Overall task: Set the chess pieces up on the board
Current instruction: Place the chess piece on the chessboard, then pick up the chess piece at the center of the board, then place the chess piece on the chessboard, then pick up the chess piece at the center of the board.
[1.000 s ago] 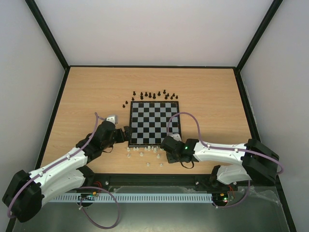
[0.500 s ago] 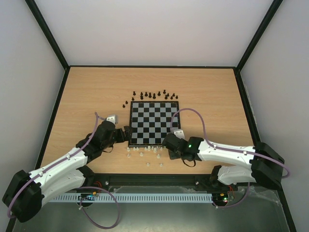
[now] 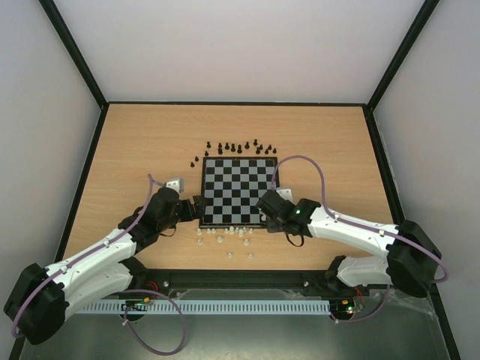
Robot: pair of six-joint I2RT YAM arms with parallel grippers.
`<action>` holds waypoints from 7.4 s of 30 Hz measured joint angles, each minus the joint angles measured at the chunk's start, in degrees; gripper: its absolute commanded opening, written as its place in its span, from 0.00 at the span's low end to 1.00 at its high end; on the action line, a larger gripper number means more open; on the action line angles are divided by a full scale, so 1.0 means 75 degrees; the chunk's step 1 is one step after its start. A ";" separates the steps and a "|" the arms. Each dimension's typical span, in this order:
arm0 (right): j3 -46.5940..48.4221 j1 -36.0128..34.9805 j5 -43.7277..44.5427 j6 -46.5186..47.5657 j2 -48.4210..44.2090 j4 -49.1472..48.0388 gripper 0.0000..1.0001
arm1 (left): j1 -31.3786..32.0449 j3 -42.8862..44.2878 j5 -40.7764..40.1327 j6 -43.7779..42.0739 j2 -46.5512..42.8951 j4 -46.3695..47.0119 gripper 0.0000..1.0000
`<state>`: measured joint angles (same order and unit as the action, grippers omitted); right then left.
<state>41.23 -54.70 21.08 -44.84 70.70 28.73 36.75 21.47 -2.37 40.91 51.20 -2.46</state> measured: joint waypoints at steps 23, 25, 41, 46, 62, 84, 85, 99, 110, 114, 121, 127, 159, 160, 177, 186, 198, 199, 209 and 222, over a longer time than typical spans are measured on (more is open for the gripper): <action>0.0498 0.0595 -0.0399 0.0985 0.1448 -0.0458 0.16 | 0.0000 0.0000 0.0050 0.0000 0.0207 0.0061 1.00; 0.0498 0.0595 -0.0411 0.0994 0.1486 -0.0475 0.16 | 0.0000 0.0000 0.0050 0.0000 0.0216 0.0061 0.99; 0.0580 0.0600 -0.0350 0.1008 0.0851 -0.0291 0.31 | 0.0000 0.0000 0.0050 0.0000 0.0224 0.0061 1.00; 0.0787 0.0600 -0.0414 0.1014 -0.0195 0.0050 0.32 | 0.0000 0.0000 0.0047 0.0000 0.0204 0.0055 1.00; 0.0825 -0.0423 -0.1247 0.0982 -0.0131 0.0041 0.35 | -0.0003 0.0000 -0.0152 0.0000 0.0064 -0.0099 1.00; 0.0839 -0.0714 -0.1556 0.1014 0.1909 -0.0933 0.28 | -0.0003 0.0000 -0.0326 -0.0073 -0.0137 -0.0344 1.00; 0.0854 -0.0714 -0.1559 0.1017 0.1961 -0.0965 0.28 | -0.0003 0.0000 -0.0326 -0.0073 -0.0137 -0.0344 1.00; 0.1070 -0.0726 -0.1469 0.1035 0.2538 -0.1180 0.20 | -0.0003 0.0000 -0.0323 -0.0073 -0.0128 -0.0329 1.00; 0.1151 -0.0726 -0.1367 0.1043 0.2632 -0.1204 0.12 | -0.0003 0.0000 -0.0323 -0.0073 -0.0128 -0.0291 1.00; 0.1151 -0.0726 -0.1352 0.1040 0.2632 -0.1201 0.13 | -0.0003 0.0000 -0.0321 -0.0073 -0.0128 -0.0291 1.00; 0.1148 -0.0726 -0.1343 0.1037 0.2605 -0.1189 0.18 | -0.0003 0.0000 -0.0318 -0.0070 -0.0128 -0.0286 1.00; 0.1096 -0.0726 -0.1346 0.1037 0.2562 -0.1189 0.15 | -0.0003 0.0000 -0.0315 -0.0070 -0.0128 -0.0271 1.00; 0.1510 -0.0653 -0.0793 0.1259 0.0979 -0.0082 0.12 | -0.0003 0.0079 -0.0254 -0.0102 0.0396 -0.0020 1.00; 0.1594 -0.0609 -0.0743 0.1314 0.0930 -0.0003 0.12 | -0.0003 0.0105 -0.0254 -0.0108 0.0420 -0.0020 1.00; 0.1894 0.1244 -0.0621 0.2133 0.1425 0.0405 0.13 | -0.0003 0.0143 -0.0256 -0.0114 0.0251 -0.0015 1.00; 0.1894 0.1393 -0.0752 0.2218 0.1821 0.0309 0.21 | -0.0003 0.0143 -0.0291 -0.0114 -0.0055 -0.0224 1.00; 0.1714 0.1390 -0.1174 0.2218 0.0516 0.0303 0.47 | -0.0003 0.0128 -0.0321 -0.0108 -0.0248 -0.0318 1.00; 0.1635 0.1361 -0.1262 0.2177 0.0396 0.0303 0.50 | -0.0003 0.0128 -0.0321 -0.0108 -0.0248 -0.0318 1.00; 0.1113 -0.0370 -0.1714 0.1480 -0.0469 0.0323 0.41 | -0.0003 0.0128 -0.0329 -0.0108 -0.0245 -0.0321 1.00; 0.0731 -0.2122 -0.1682 0.0530 0.0857 0.0003 0.40 | -0.0003 0.0125 -0.0350 -0.0067 -0.0248 -0.0341 1.00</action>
<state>46.72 -70.61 8.47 -40.86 77.12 28.75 36.73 22.41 -4.99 40.40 49.34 -5.02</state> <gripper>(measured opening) 0.400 0.996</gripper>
